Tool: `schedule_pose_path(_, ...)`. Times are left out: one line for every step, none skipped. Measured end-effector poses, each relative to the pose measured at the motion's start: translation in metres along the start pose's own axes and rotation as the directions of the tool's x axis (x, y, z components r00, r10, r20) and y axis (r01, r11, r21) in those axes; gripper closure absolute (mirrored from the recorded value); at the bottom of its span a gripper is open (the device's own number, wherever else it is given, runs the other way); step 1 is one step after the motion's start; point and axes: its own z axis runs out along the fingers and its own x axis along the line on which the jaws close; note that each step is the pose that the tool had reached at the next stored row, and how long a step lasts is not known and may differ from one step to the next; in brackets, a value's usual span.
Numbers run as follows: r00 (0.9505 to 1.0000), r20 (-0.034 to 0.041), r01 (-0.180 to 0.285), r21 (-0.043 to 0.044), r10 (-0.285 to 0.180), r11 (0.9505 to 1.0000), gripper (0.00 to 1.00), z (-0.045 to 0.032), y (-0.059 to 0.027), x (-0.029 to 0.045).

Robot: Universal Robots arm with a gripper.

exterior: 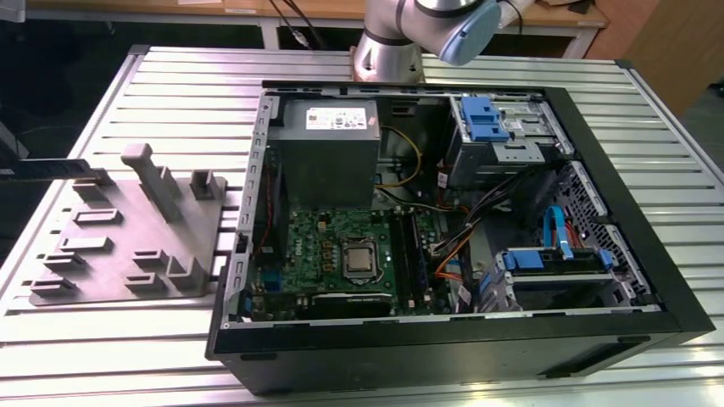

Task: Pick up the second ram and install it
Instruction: 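Pick up the second ram and move it above second insertion slot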

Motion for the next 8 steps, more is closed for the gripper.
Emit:
schedule_pose_path(1.0, 0.0, 0.0, 0.0, 0.0, 1.0, 0.89, -0.0003, 0.0, 0.0)
schedule_pose_path(1.0, -0.0003, 0.0, -0.0004, 0.0, 1.0, 0.89, -0.0016, 0.0, -0.0001)
schedule_pose_path(1.0, -0.0003, 0.0, -0.0005, 0.0, 1.0, 0.89, -0.0031, 0.0, -0.0002)
schedule_pose_path(1.0, -0.0002, 0.0, -0.0003, 0.0, 1.0, 0.89, -0.0043, 0.0, -0.0002)
schedule_pose_path(1.0, -0.0002, 0.0, -0.0003, 0.0, 1.0, 0.89, -0.0057, 0.0, -0.0002)
schedule_pose_path(1.0, -0.0002, 0.0, -0.0003, 0.0, 1.0, 0.89, -0.007, 0.0, -0.0003)
schedule_pose_path(1.0, -0.0002, 0.0, -0.0002, 0.0, 1.0, 0.89, -0.0086, 0.0, -0.0003)
schedule_pose_path(1.0, -0.0002, 0.0, -0.0002, 0.0, 1.0, 0.89, -0.0102, 0.0, -0.0004)
